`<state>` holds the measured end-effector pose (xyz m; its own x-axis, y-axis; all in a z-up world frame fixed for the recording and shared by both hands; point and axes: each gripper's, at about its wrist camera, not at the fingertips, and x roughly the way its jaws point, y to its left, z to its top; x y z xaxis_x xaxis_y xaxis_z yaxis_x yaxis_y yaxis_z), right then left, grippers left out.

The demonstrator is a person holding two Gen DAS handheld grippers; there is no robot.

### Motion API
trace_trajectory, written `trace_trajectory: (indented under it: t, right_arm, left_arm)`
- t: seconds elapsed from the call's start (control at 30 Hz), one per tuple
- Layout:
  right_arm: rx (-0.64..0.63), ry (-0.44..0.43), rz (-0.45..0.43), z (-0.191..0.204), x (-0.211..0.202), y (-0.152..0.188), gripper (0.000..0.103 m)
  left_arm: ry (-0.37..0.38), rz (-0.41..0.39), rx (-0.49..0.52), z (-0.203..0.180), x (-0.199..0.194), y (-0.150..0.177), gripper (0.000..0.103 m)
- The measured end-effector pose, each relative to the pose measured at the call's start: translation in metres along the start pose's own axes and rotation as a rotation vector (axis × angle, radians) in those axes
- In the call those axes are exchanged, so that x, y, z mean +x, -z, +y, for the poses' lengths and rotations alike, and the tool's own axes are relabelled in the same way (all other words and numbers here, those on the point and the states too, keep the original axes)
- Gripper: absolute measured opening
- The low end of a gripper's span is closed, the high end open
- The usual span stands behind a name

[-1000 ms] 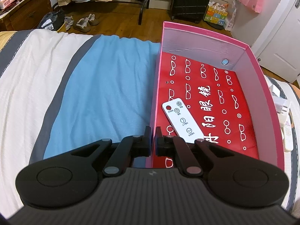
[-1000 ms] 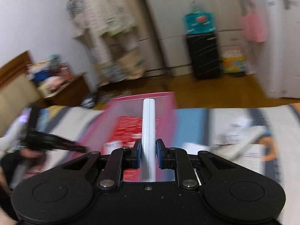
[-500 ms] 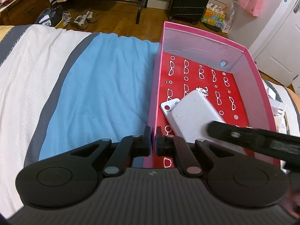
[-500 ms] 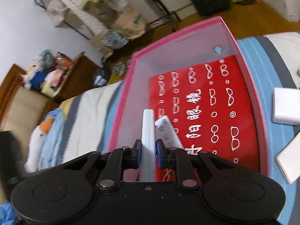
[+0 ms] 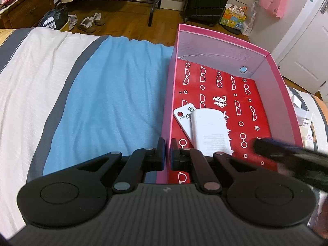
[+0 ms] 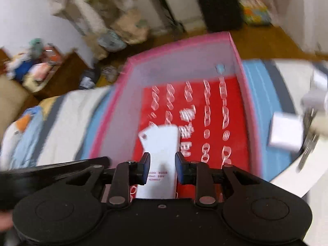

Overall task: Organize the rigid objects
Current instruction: 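Return the right gripper to the pile and grasp the air-conditioner remote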

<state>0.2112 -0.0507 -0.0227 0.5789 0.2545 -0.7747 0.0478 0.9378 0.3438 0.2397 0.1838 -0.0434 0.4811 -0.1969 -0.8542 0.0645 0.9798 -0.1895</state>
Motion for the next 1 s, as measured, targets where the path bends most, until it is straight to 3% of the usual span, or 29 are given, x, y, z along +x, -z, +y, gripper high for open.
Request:
trace_trajectory:
  t: [0.13,0.27,0.47,0.67,0.73,0.8,0.87,1.0]
  right_arm:
    - [-0.076,-0.019,-0.029,-0.021,-0.053,-0.016,0.042]
    - [-0.011,0.025,0.025,-0.073,-0.076,-0.030,0.045]
    - [0.129,0.152,0.079,-0.146,-0.062,-0.019,0.053]
    - [0.322,0.173,0.112,-0.200,-0.036,0.011,0.058]
    - [0.347,0.161,0.110,-0.204,-0.028,0.014,0.059]
    - [0.354,0.158,0.101,-0.199,-0.020,0.016,0.068]
    - [0.349,0.163,0.100,-0.190,-0.010,0.018,0.071]
    - [0.322,0.266,0.070,-0.168,0.008,0.021,0.078]
  left_arm:
    - [-0.008,0.000,0.000,-0.002,0.000,-0.001,0.004]
    - [-0.018,-0.003,0.006,-0.005,-0.002,0.000,0.004]
    - [-0.034,-0.003,0.008,-0.008,-0.003,-0.001,0.004]
    - [-0.049,-0.006,0.019,-0.011,-0.005,-0.001,0.004]
    - [-0.049,-0.010,0.014,-0.010,-0.006,-0.002,0.004]
    - [-0.050,-0.012,0.015,-0.010,-0.006,-0.002,0.004]
    - [-0.049,-0.011,0.014,-0.010,-0.006,-0.002,0.004]
    - [-0.052,-0.013,0.018,-0.011,-0.007,-0.002,0.004]
